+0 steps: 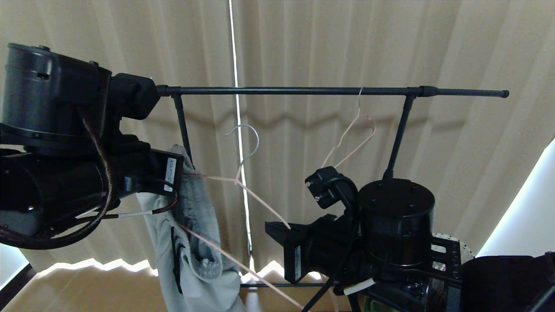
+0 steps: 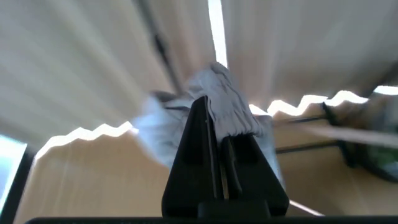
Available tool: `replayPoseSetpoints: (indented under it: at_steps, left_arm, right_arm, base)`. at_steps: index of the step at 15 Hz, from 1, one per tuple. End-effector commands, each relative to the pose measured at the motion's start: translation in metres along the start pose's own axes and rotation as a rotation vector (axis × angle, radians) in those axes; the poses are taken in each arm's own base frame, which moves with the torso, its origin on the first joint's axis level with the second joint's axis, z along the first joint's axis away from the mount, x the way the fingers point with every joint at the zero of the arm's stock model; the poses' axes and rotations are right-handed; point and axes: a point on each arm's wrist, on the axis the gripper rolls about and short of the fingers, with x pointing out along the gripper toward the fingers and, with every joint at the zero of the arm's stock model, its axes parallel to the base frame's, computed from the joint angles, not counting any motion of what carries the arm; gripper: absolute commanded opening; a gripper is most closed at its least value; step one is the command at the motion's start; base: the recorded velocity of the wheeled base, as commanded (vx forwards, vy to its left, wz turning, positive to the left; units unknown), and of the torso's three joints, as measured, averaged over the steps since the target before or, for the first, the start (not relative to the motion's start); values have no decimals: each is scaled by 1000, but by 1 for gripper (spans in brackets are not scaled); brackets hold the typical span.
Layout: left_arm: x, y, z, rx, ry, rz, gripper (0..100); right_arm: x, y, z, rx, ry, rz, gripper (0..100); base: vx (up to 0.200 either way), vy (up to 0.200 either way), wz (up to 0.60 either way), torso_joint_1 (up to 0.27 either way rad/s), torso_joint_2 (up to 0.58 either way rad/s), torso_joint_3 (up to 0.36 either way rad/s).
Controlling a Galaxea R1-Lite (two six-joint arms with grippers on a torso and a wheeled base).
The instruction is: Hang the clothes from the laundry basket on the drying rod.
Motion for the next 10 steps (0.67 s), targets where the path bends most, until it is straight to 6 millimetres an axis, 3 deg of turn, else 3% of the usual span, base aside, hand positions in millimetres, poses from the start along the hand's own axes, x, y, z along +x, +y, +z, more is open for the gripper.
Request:
replayPoseSetpoints:
  at_steps: [1,7,10]
  left_arm:
    - [-22,-10,4,9,-54,-81,0]
    - [-40,-15,-4,65,-79,-201,0]
    - [-49,-16,-7,68,-99,-384,0]
  right_arm:
    - [9,1,-1,0,2,0,0]
    - [4,-9,9,12,-32,-26,0]
    - [-2,-16,22,16,-113,-29,0]
  base:
    - [0,0,0,0,0,0]
    - [0,0,0,0,0,0]
    - [0,0,0,0,0,0]
